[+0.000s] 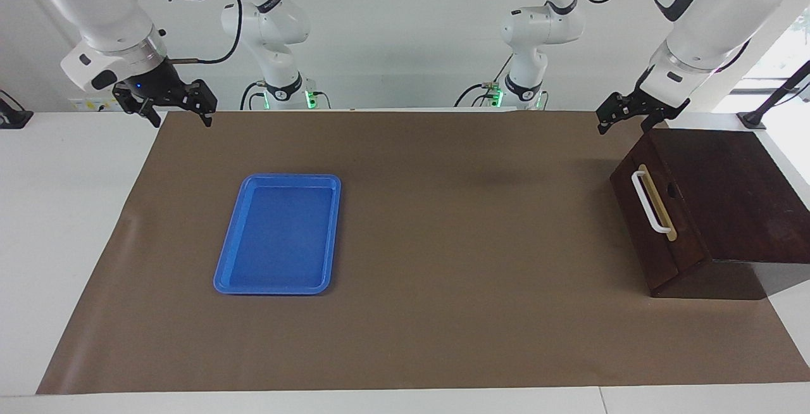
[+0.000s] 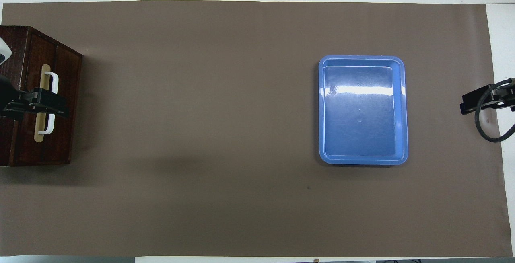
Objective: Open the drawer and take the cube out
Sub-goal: 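Grasp the white drawer handle with the left gripper and pull it open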
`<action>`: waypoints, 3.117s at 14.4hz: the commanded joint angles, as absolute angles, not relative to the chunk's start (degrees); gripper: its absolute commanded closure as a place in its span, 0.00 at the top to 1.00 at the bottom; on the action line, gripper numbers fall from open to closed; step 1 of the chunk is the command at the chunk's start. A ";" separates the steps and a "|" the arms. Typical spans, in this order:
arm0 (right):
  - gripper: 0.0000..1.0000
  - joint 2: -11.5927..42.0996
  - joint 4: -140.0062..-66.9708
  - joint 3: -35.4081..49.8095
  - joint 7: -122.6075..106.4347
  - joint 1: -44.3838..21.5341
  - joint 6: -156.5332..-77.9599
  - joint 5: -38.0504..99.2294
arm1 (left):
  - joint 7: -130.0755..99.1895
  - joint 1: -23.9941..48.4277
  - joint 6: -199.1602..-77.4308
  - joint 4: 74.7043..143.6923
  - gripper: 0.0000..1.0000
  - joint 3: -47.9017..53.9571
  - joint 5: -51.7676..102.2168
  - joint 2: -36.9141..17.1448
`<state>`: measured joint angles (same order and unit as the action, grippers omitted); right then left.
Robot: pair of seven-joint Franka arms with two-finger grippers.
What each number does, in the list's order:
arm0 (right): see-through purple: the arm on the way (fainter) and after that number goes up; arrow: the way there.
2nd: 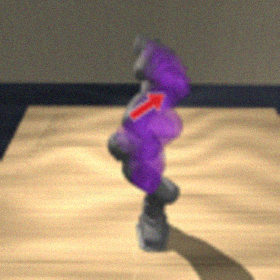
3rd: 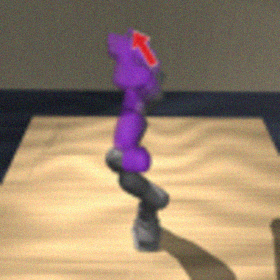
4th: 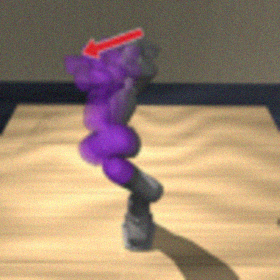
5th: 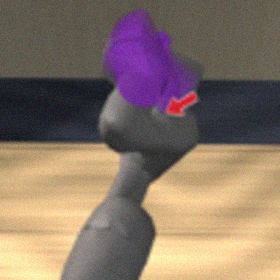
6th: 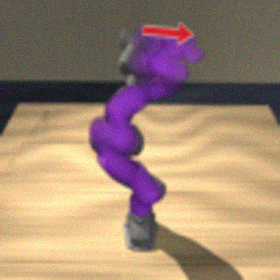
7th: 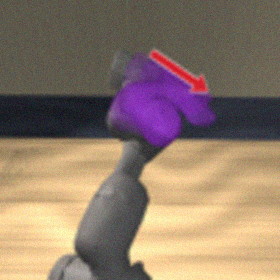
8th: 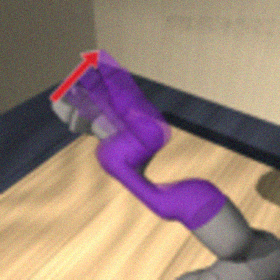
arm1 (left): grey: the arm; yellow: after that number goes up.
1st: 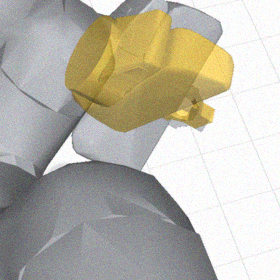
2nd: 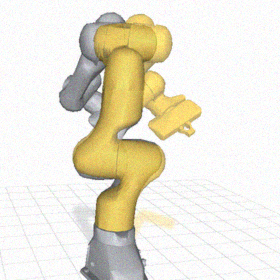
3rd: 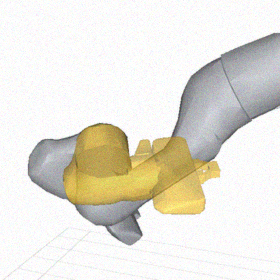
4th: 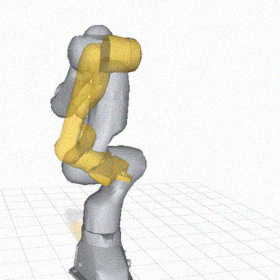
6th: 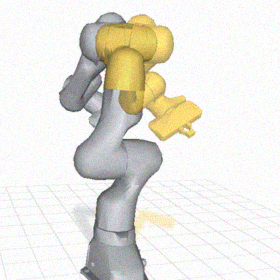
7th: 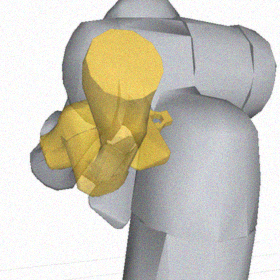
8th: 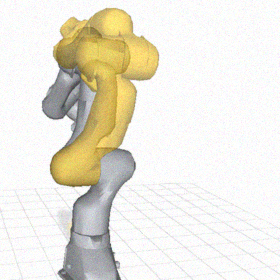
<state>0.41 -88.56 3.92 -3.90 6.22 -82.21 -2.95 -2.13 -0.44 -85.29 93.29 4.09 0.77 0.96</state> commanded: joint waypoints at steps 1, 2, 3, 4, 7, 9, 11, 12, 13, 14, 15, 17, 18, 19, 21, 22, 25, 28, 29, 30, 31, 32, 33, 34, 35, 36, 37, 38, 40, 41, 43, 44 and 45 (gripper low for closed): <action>1.00 -0.26 -88.86 4.66 -4.39 7.21 -81.74 -2.99 | -1.41 0.53 -85.43 94.75 1.00 3.08 1.32 2.37; 1.00 -0.26 -88.86 4.66 -4.39 7.21 -81.74 -2.99 | -1.49 0.53 -85.52 94.75 1.00 3.08 1.32 2.37; 1.00 -0.26 -88.94 4.66 -4.39 7.21 -81.74 -2.99 | -1.49 0.53 -85.52 94.40 1.00 3.08 1.32 2.20; 1.00 -0.26 -88.86 4.66 -4.39 7.21 -81.74 -2.99 | -1.58 0.53 -85.43 94.31 1.00 3.08 1.32 2.11; 1.00 -0.26 -88.86 4.66 -4.39 7.21 -81.83 -2.90 | -2.46 0.35 -85.43 93.52 1.00 3.95 1.23 1.67; 1.00 -0.26 -88.86 4.66 -4.39 7.21 -81.74 -2.90 | -1.68 -0.35 -87.00 92.56 1.00 4.31 0.36 1.50; 1.00 -0.26 -88.86 4.66 -4.39 7.21 -81.74 -2.90 | -1.76 1.57 -93.22 95.34 1.00 5.36 -4.37 1.84; 1.00 -0.26 -88.86 4.66 -4.39 7.21 -81.74 -2.90 | -1.84 3.06 -96.47 97.71 1.00 5.36 -6.31 1.67; 1.00 -0.26 -88.86 4.66 -4.39 7.21 -81.83 -2.90 | -1.76 3.34 -99.37 100.00 1.00 5.36 -8.68 1.58; 1.00 -0.26 -88.86 4.66 -4.39 7.21 -81.74 -2.99 | -1.58 3.43 -102.45 102.80 1.00 5.36 -12.36 1.67; 1.00 -0.26 -88.86 4.66 -4.39 7.29 -81.83 -2.90 | -1.50 3.34 -105.61 104.83 1.00 5.45 -15.44 1.67; 1.00 -0.26 -88.86 4.66 -4.39 7.21 -81.83 -2.90 | 0.25 3.17 -111.33 109.05 1.00 5.36 -19.49 1.41; 1.00 -0.26 -88.86 4.66 -4.39 7.29 -81.83 -2.90 | 1.13 2.90 -114.23 111.51 1.00 5.45 -23.08 0.97; 1.00 -0.26 -88.86 4.66 -4.39 7.29 -81.83 -2.90 | 1.14 2.64 -117.74 114.06 1.00 5.36 -25.03 0.44; 1.00 -0.26 -88.86 4.66 -4.39 7.29 -81.74 -2.90 | 0.97 0.98 -122.67 116.62 1.00 5.36 -25.75 -0.52; 1.00 -0.26 -88.86 4.66 -4.39 7.29 -81.83 -2.90 | 0.97 -0.34 -124.00 116.89 1.00 5.36 -26.36 -1.14; 1.00 -0.26 -88.86 4.66 -4.39 7.29 -81.74 -2.90 | 0.97 -0.44 -125.50 117.42 1.00 5.36 -32.24 -3.42; 1.00 -0.26 -88.86 4.66 -4.39 7.29 -81.74 -2.90 | 1.23 -2.19 -129.63 119.26 1.00 5.45 -32.70 -3.51; 1.00 -0.26 -88.86 4.66 -4.39 7.29 -81.74 -2.90 | 1.14 -2.20 -130.68 120.40 1.00 5.45 -32.70 -3.52; 1.00 -0.26 -88.94 4.66 -4.39 7.29 -81.83 -2.90 | 1.14 -2.28 -132.52 121.72 1.00 5.36 -32.70 -3.52; 1.00 -0.26 -88.86 4.66 -4.39 7.29 -81.83 -2.90 | 1.23 -2.89 -134.19 122.77 1.00 5.36 -32.70 -3.52; 1.00 -0.26 -88.94 4.66 -4.39 7.29 -81.83 -2.90 | 1.32 -4.03 -134.90 122.96 1.00 5.36 -32.70 -3.60; 1.00 -0.26 -88.95 4.66 -4.39 7.21 -81.83 -2.90 | 1.32 -4.30 -134.91 122.87 1.00 5.36 -32.78 -3.69; 1.00 -0.26 -88.95 4.66 -4.39 7.21 -81.83 -2.90 | 1.32 -4.31 -135.09 122.87 1.00 5.36 -32.78 -3.87; 1.00 -0.26 -88.95 4.66 -4.39 7.21 -81.83 -2.90 | 1.32 -4.31 -135.17 122.87 1.00 5.45 -32.78 -3.95; 1.00 -0.26 -88.95 4.66 -4.39 7.21 -81.83 -2.90 | 1.32 -4.31 -135.26 122.87 1.00 5.45 -32.78 -3.96; 1.00 -0.26 -88.95 4.66 -4.39 7.21 -81.74 -2.90 | 1.23 -4.22 -135.79 122.87 1.00 5.54 -32.78 -4.04; 1.00 -0.26 -88.95 4.66 -4.39 7.21 -81.65 -2.90 | 0.53 -3.87 -136.66 122.87 1.00 5.54 -32.70 -4.30; 1.00 -0.35 -88.95 4.66 -4.48 7.21 -81.56 -2.90 | -1.13 -2.91 -136.85 122.70 1.00 5.89 -32.35 -4.75; 1.00 -0.26 -88.95 4.66 -4.48 7.29 -81.65 -2.90 | -2.01 -1.33 -136.41 122.61 1.00 5.98 -31.91 -4.75; 1.00 -0.35 -88.95 4.66 -4.48 7.29 -81.65 -2.90 | -4.81 3.49 -135.18 122.26 1.00 5.89 -26.40 -4.75; 1.00 -0.26 -88.95 4.66 -4.48 7.29 -81.65 -2.90 | -7.44 5.43 -134.31 121.99 1.00 5.89 -23.50 -4.75; 1.00 -0.26 -88.95 4.66 -4.48 7.29 -81.74 -2.90 | -9.65 7.45 -133.95 121.82 1.00 5.89 -21.81 -4.75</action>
